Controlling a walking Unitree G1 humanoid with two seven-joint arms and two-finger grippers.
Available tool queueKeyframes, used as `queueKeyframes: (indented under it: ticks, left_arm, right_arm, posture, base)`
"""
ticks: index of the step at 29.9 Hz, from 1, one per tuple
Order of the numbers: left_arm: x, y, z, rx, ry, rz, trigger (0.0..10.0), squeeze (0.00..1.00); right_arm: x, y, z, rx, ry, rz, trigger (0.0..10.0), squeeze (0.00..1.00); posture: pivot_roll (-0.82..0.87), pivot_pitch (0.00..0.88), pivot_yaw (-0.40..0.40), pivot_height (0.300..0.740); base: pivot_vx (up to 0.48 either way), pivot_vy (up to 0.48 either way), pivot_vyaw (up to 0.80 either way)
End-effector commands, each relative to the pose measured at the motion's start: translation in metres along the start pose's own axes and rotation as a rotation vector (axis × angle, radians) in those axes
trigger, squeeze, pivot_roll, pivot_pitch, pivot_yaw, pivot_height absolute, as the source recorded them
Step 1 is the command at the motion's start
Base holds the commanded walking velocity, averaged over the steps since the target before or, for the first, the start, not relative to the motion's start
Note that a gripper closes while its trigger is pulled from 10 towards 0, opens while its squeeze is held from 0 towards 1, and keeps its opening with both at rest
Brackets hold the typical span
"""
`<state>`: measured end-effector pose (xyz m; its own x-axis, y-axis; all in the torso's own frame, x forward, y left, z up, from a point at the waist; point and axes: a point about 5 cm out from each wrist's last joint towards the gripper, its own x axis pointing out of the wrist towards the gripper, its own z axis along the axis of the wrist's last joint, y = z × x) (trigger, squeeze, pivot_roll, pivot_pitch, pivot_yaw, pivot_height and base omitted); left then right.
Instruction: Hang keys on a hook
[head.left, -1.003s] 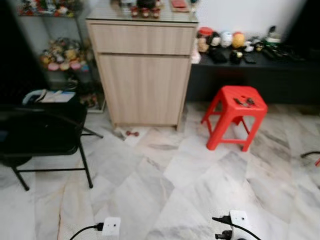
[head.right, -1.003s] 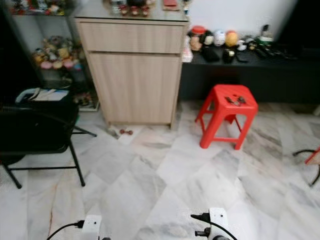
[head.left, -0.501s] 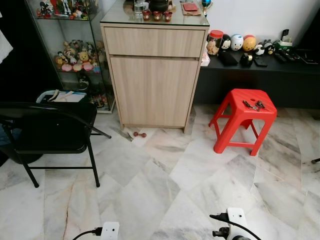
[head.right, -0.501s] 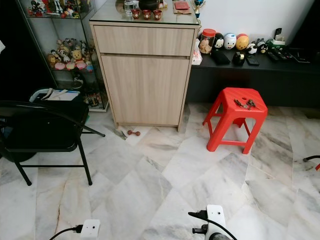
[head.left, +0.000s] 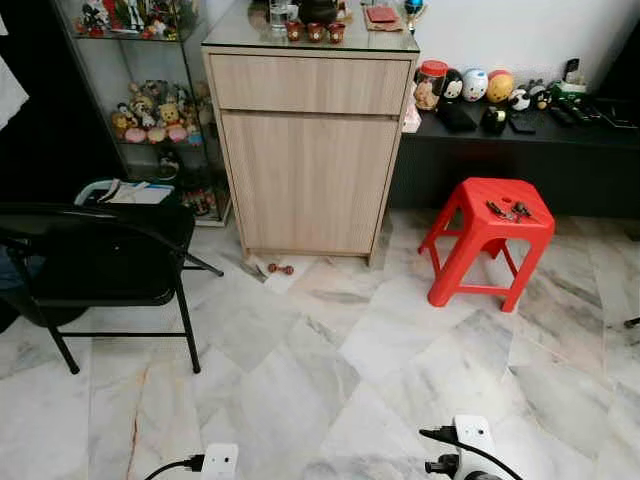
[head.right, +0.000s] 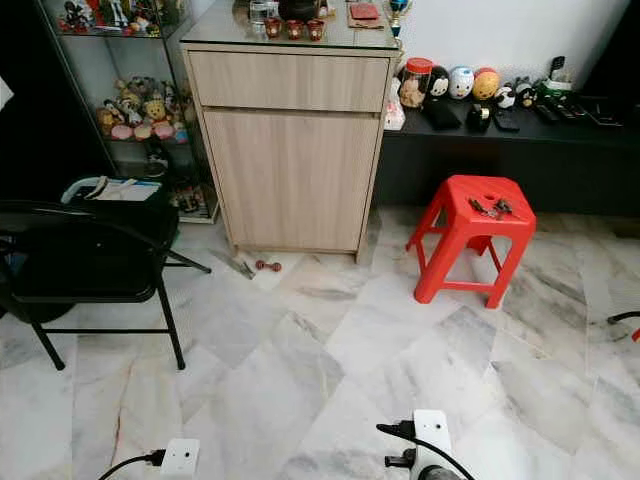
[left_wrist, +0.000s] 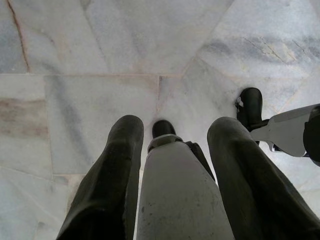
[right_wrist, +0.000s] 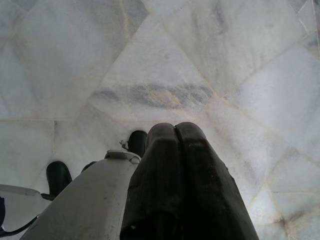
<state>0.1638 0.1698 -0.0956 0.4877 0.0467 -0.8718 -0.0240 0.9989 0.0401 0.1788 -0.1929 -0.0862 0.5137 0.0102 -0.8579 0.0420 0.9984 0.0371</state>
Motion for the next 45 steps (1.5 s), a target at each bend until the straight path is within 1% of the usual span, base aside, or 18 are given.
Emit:
queueKeyframes:
  ticks: [1,27,28,29,31,36,43,44,45]
  left_arm:
    - [-0.020,0.081,-0.043,-0.181,-0.003,0.101,10.0,0.00]
    - [-0.020,0.081,-0.043,-0.181,-0.003,0.101,10.0,0.00]
    - [-0.019,0.080,-0.043,-0.180,-0.002,0.103,10.0,0.00]
    - [-0.019,0.082,-0.038,-0.179,-0.025,0.116,10.0,0.00]
    - [-0.019,0.083,-0.035,-0.186,-0.041,0.125,10.0,0.00]
    - [-0.019,0.085,-0.033,-0.200,-0.062,0.132,10.0,0.00]
    - [-0.020,0.086,-0.030,-0.239,-0.114,0.106,10.0,0.00]
    - [-0.020,0.085,-0.029,-0.223,-0.114,0.098,10.0,0.00]
    - [-0.020,0.085,-0.028,-0.182,-0.111,0.091,10.0,0.00]
  right_arm:
    - [-0.008,-0.026,-0.024,0.050,0.039,-0.044,10.0,0.00]
    - [-0.008,-0.026,-0.024,0.050,0.039,-0.044,10.0,0.00]
    - [-0.008,-0.027,-0.024,0.024,0.044,-0.037,10.0,0.00]
    - [-0.007,-0.025,-0.020,0.088,0.018,-0.021,10.0,0.00]
    - [-0.007,-0.023,-0.019,0.122,0.004,-0.013,10.0,0.00]
    - [-0.007,-0.021,-0.018,0.122,0.001,-0.008,10.0,0.00]
    - [-0.007,-0.021,-0.017,0.131,-0.005,-0.006,10.0,0.00]
    - [-0.007,-0.022,-0.017,0.138,-0.007,-0.009,10.0,0.00]
    - [-0.007,-0.022,-0.017,0.137,-0.007,-0.010,10.0,0.00]
  posture:
    - [-0.05,0.000,-0.014,0.740]
    - [-0.05,0.000,-0.014,0.740]
    - [-0.05,0.000,-0.024,0.740]
    - [-0.03,0.000,-0.011,0.740]
    - [-0.03,0.000,-0.011,0.740]
    - [-0.03,0.000,-0.006,0.740]
    - [-0.03,0.000,-0.003,0.740]
    - [-0.03,0.000,-0.004,0.740]
    - [-0.03,0.000,-0.005,0.740]
  base:
    - [0.000,0.000,0.00]
    - [0.000,0.000,0.00]
    - [0.000,0.000,0.00]
    - [0.000,0.000,0.00]
    - [0.000,0.000,0.00]
    - [0.000,0.000,0.00]
    - [0.000,0.000,0.00]
    - [0.000,0.000,0.00]
    - [0.000,0.000,0.00]
